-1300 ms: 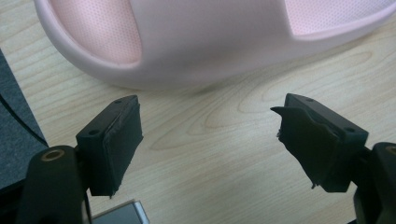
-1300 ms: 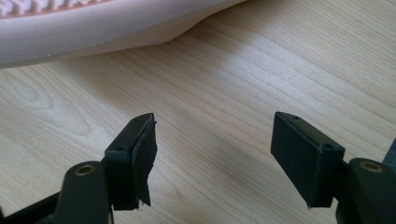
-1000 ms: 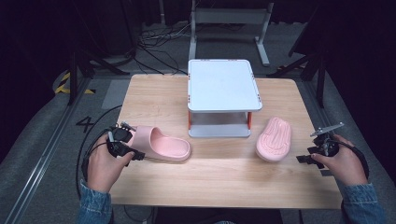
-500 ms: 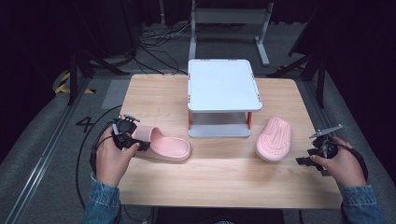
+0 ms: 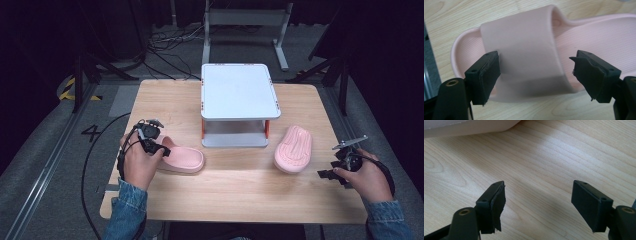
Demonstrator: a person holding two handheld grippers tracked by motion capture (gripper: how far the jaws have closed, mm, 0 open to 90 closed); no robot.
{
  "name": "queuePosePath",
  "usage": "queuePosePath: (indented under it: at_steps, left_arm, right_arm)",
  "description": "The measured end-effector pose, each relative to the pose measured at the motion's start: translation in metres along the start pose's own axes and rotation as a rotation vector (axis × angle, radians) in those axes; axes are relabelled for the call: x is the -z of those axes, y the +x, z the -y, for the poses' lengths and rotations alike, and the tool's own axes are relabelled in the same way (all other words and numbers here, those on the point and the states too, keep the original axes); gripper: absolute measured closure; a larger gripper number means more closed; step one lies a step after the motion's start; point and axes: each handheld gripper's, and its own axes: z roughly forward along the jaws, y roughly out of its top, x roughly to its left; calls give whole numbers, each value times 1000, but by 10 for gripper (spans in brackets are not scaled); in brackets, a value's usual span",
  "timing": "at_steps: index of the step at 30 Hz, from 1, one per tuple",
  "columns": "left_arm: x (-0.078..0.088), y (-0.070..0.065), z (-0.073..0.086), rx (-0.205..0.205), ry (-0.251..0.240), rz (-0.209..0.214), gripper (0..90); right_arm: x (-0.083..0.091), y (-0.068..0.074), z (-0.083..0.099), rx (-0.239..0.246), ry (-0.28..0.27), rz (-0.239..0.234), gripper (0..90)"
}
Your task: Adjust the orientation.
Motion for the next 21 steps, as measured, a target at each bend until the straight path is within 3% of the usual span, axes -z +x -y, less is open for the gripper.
queuePosePath:
  at_steps: [5, 10, 21]
  left_arm:
    - [-8, 2, -1, 9, 20, -42, 217]
    - [-8, 2, 0, 5, 20, -52, 228]
    - [2, 4, 4, -48, 5, -79, 463]
  right_arm:
    - [-1, 0, 0, -6, 1, 0, 280]
    - [-1, 1, 0, -2, -1, 2, 280]
    - [0, 0, 0, 0, 5, 3, 281]
